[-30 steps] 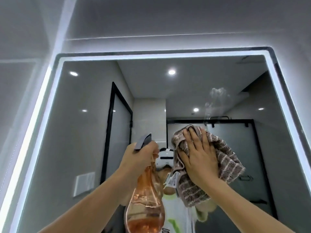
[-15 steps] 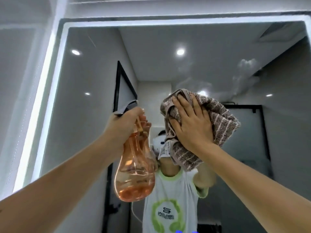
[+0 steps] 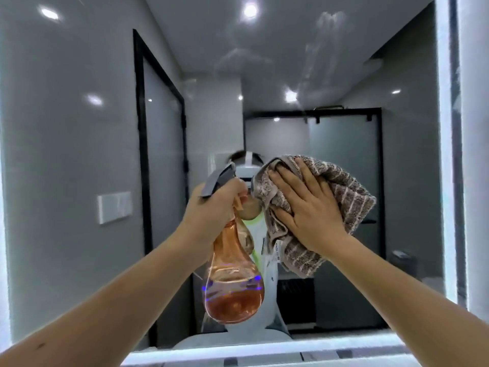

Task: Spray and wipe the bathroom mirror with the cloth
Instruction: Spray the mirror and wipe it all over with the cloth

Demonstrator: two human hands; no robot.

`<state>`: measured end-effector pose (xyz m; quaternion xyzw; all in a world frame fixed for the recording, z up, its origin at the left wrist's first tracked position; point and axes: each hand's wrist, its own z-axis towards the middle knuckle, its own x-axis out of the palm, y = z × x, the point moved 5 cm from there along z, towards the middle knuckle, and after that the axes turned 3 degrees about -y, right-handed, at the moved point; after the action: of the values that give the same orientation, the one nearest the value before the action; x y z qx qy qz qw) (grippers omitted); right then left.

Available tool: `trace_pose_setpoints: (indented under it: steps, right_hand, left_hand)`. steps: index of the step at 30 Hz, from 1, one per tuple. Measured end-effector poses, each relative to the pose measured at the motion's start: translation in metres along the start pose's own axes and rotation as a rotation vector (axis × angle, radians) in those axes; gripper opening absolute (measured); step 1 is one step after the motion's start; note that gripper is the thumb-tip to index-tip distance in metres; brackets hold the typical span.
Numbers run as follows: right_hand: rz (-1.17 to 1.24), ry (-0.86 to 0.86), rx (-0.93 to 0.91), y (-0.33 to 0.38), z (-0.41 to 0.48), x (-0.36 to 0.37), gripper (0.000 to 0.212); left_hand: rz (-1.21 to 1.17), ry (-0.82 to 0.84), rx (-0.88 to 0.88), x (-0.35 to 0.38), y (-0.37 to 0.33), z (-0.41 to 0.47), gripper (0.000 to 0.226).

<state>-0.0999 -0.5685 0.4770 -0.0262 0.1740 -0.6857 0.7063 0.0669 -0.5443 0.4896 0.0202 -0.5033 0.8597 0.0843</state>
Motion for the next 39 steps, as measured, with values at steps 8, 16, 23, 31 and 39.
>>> trace_pose_setpoints:
  steps: [8, 16, 23, 31, 39]
  right_hand:
    - [0.074, -0.004, 0.091, -0.06, -0.009, -0.013, 0.057]
    - [0.105, 0.116, 0.184, -0.087, -0.025, -0.013, 0.063]
    - [0.141, 0.058, 0.234, -0.064, -0.02, -0.013, 0.061]
    - [0.142, 0.001, 0.182, 0.036, -0.029, 0.014, 0.056]
    - [0.075, 0.059, 0.021, 0.131, -0.008, 0.037, 0.057]
  left_hand:
    - [0.04, 0.059, 0.026, 0.072, 0.014, -0.01, 0.016]
    - [0.114, 0.019, -0.005, 0.079, 0.027, -0.009, 0.033]
    - [0.117, -0.036, 0.044, 0.026, 0.026, -0.006, 0.033]
    - [0.056, -0.112, 0.071, -0.04, 0.041, -0.013, 0.039]
    - [0.127, -0.183, 0.026, -0.117, 0.034, -0.012, 0.013]
